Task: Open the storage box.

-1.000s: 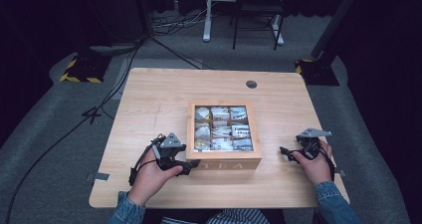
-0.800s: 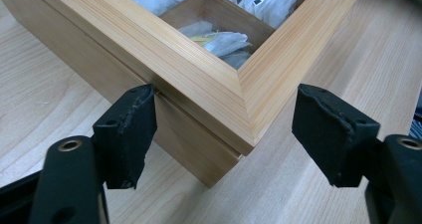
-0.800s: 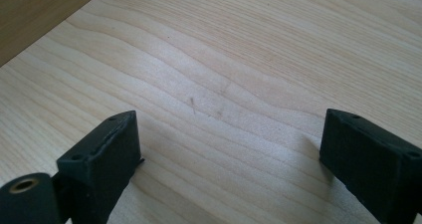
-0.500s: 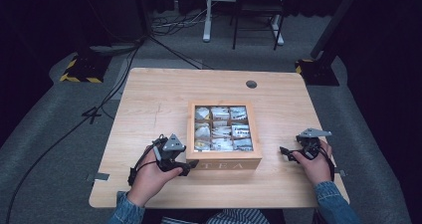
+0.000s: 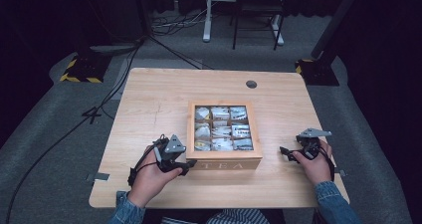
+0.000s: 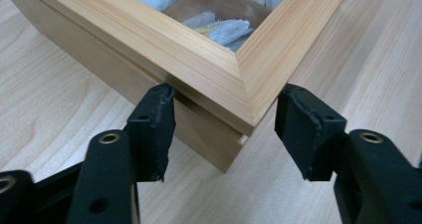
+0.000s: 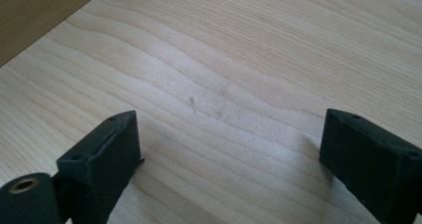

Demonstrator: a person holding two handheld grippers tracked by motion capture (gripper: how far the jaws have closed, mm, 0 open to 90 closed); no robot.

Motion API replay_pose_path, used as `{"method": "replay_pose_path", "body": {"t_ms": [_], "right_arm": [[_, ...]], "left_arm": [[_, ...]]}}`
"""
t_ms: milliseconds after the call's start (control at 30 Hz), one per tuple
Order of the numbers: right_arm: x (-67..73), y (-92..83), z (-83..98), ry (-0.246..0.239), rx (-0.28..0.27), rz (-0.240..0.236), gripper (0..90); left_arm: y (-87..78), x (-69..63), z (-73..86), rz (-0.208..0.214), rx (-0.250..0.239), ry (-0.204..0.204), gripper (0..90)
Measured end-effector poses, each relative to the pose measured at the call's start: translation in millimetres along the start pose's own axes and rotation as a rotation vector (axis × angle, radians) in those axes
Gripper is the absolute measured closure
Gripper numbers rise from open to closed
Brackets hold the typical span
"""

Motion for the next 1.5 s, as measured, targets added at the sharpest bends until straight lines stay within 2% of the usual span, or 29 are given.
{"method": "replay_pose_path", "body": {"t_ms": [133, 467, 700, 767, 900, 1067, 1500], "right_arm": [[0.0, 0.0, 0.0, 0.000, 0.000, 0.000, 9.1], [0.4, -1.2, 1.0, -0.006, -0.002, -0.005, 9.7], [0.7, -1.7, 1.5, -0.005, -0.002, -0.006, 9.8], [0.7, -1.7, 1.5, -0.005, -0.002, -0.006, 9.8], [0.7, -1.8, 1.5, -0.005, -0.002, -0.006, 9.8], [0.7, -1.8, 1.5, -0.005, -0.002, -0.005, 9.8], [1.3, -2.2, 1.9, 0.001, -0.002, 0.003, 10.1]], "left_arm": [[-1.7, -0.1, -3.2, 0.017, -0.036, -0.031, 44.4], [-6.8, 1.7, -13.2, -0.040, -0.107, -0.025, 36.2], [-8.7, 3.7, -18.4, -0.068, -0.119, -0.023, 34.8], [-10.4, 4.3, -20.8, -0.087, -0.135, 0.011, 31.9], [-15.2, 3.7, -26.8, -0.119, -0.154, 0.036, 31.7], [-19.3, 5.2, -32.7, -0.118, -0.180, 0.036, 31.5], [-26.2, 16.4, -55.4, -0.126, -0.242, 0.065, 30.1]]}}
Point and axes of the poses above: each handheld gripper's, and its own axes: y roughly forward along the jaws, z roughly out of its underside, x roughly to its left, the point moved 5 cm from there along y, roughly forward along the jaws, and after that the axes turned 1 degree about y, right-handed, at the moved point
